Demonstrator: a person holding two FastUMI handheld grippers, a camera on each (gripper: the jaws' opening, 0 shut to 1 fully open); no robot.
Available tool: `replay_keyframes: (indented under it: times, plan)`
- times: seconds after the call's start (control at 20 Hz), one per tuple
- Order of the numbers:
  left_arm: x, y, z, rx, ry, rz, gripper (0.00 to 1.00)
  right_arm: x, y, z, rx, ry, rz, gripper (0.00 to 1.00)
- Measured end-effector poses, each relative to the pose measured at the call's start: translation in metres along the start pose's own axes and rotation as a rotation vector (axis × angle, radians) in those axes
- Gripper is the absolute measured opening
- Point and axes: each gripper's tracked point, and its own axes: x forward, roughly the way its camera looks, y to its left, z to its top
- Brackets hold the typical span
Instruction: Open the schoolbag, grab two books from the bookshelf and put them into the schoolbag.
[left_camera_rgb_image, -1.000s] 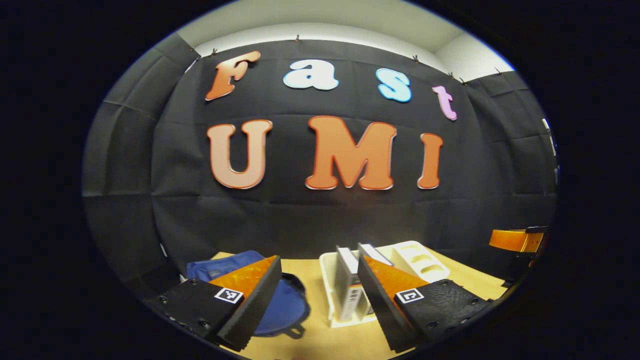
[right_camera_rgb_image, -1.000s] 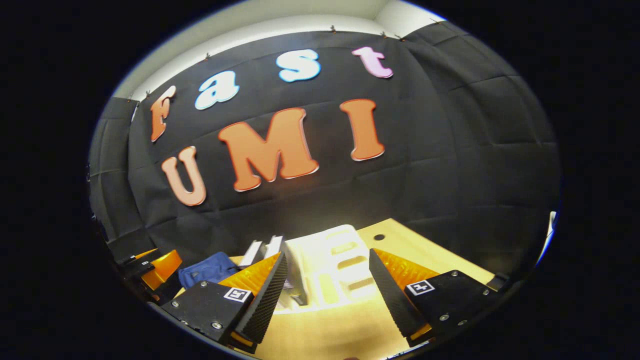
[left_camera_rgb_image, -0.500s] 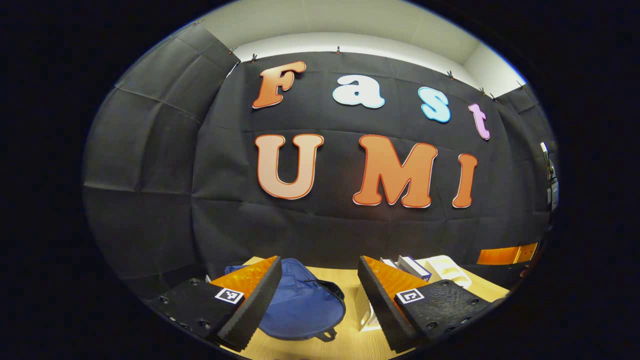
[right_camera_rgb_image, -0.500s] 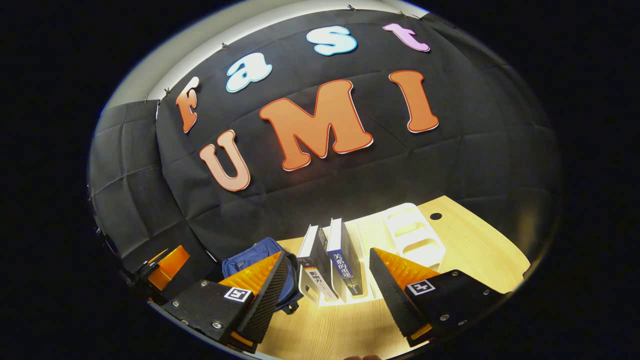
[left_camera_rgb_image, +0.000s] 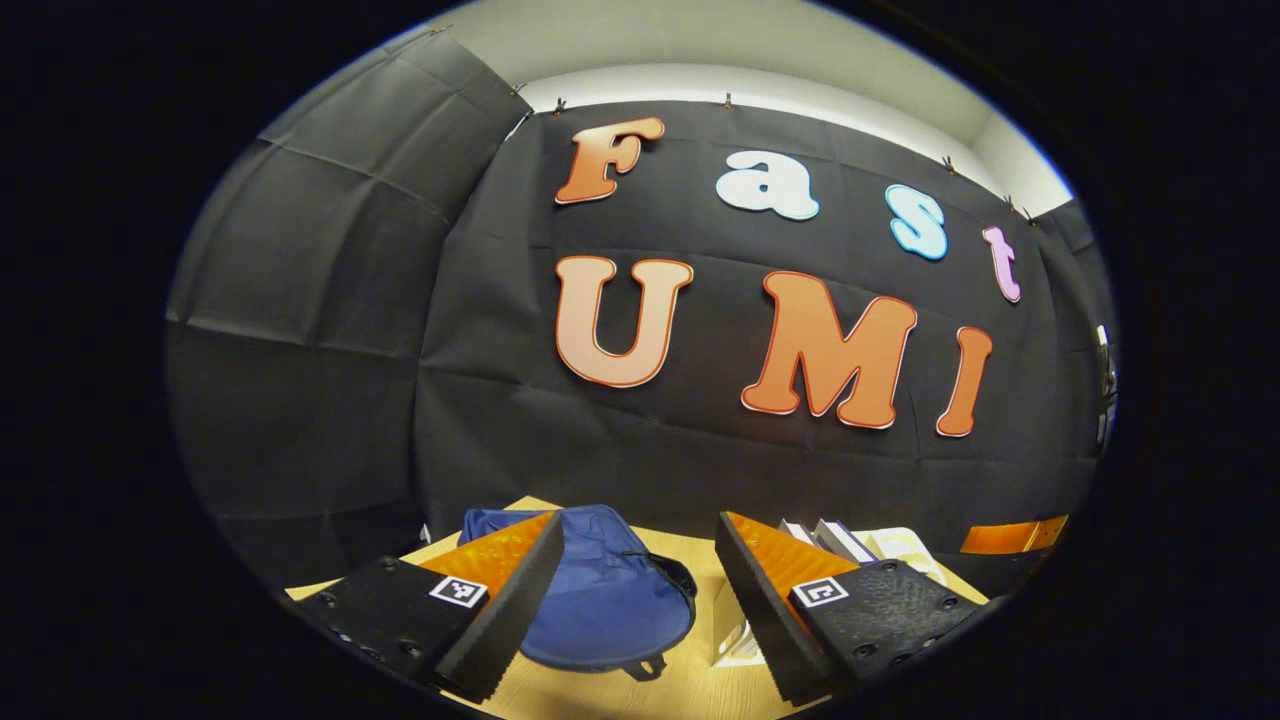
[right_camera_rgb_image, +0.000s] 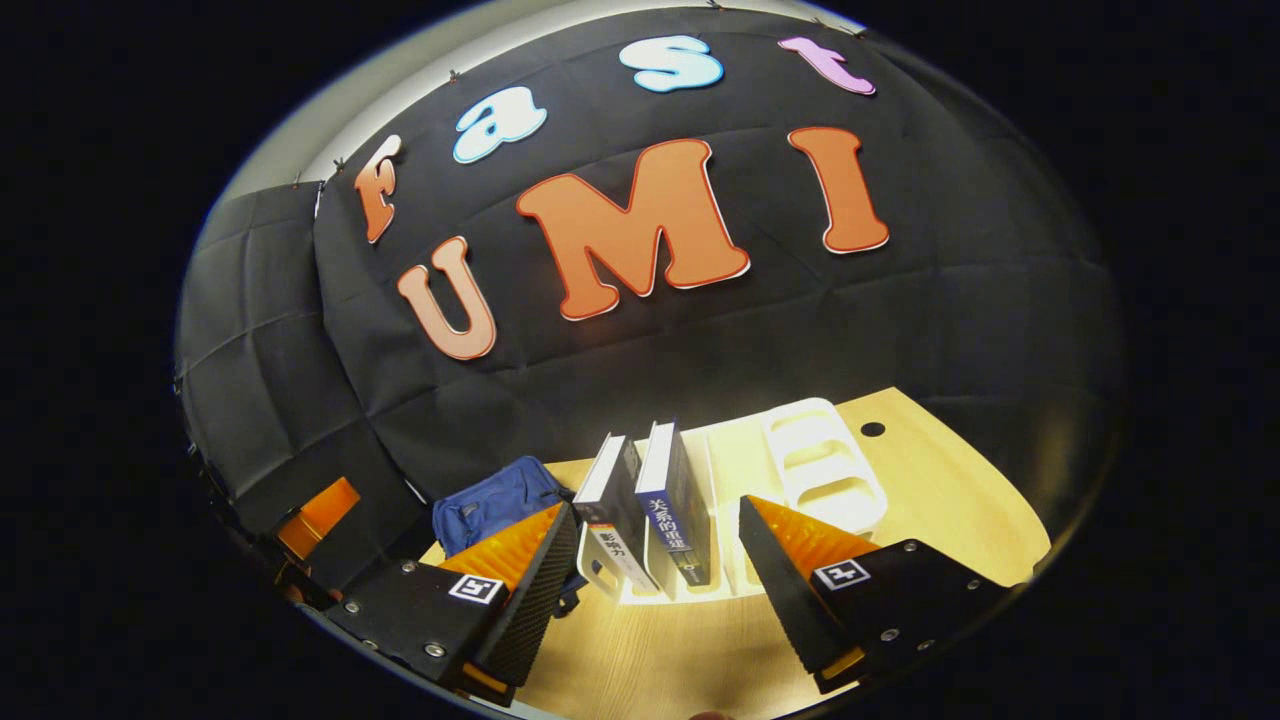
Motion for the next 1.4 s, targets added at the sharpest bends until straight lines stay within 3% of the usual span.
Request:
replay_keyframes:
  times: [0.2, 0.25, 0.4, 0.7, 1.1, 1.4]
  plan:
    - [0.021, 0.009, 0.001, 0.091, 0.019, -0.016, 0.95, 0.008, -0.009, 0.004, -0.007, -0.030, -0.057, 0.97]
    - [0.022, 0.007, -0.001, 0.099, 0.022, -0.026, 0.95, 0.010, -0.011, 0.000, -0.005, -0.020, -0.069, 1.00]
    - [0.030, 0.003, -0.005, 0.096, 0.033, -0.053, 0.95, 0.011, -0.011, -0.001, 0.010, -0.015, -0.090, 0.97]
    - [0.038, 0.010, -0.010, 0.174, 0.055, -0.049, 0.95, 0.012, -0.006, -0.005, 0.010, -0.009, -0.093, 0.97]
    - [0.034, 0.041, -0.038, 0.360, 0.127, 0.013, 0.95, 0.014, -0.016, -0.022, 0.023, 0.041, -0.102, 0.97]
    - [0.032, 0.032, -0.070, 0.519, 0.171, -0.020, 1.00, 0.009, -0.028, -0.034, 0.032, 0.070, -0.119, 0.97]
